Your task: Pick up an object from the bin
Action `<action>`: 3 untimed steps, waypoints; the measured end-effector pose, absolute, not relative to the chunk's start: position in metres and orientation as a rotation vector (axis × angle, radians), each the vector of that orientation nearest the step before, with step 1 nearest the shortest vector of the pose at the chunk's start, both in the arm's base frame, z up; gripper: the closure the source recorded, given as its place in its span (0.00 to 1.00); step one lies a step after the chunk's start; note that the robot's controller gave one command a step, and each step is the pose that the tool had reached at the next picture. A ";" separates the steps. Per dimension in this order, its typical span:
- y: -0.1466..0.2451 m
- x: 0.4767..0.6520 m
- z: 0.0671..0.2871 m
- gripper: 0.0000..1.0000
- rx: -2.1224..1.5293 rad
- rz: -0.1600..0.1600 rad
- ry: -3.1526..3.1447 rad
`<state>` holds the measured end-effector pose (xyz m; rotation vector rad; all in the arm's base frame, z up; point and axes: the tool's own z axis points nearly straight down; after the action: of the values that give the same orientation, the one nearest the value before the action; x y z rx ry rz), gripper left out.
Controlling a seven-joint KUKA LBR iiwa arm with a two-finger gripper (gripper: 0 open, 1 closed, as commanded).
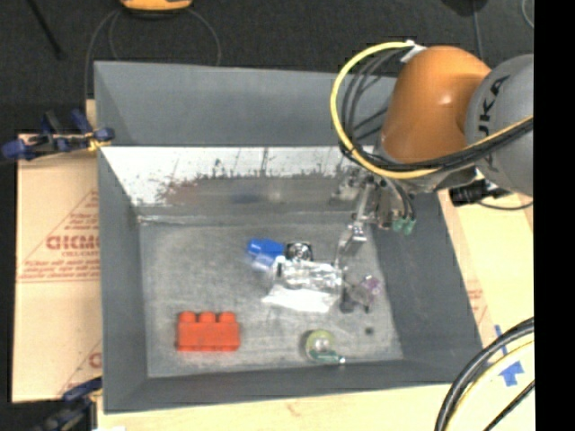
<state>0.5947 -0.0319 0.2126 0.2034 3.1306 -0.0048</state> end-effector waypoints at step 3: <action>-0.021 0.596 0.103 1.00 0.513 -0.003 3.097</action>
Offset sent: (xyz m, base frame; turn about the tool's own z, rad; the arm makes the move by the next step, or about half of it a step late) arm -0.0001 0.0073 -0.0965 0.2273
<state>0.5965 -0.0209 0.1025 0.5130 3.0966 -0.0034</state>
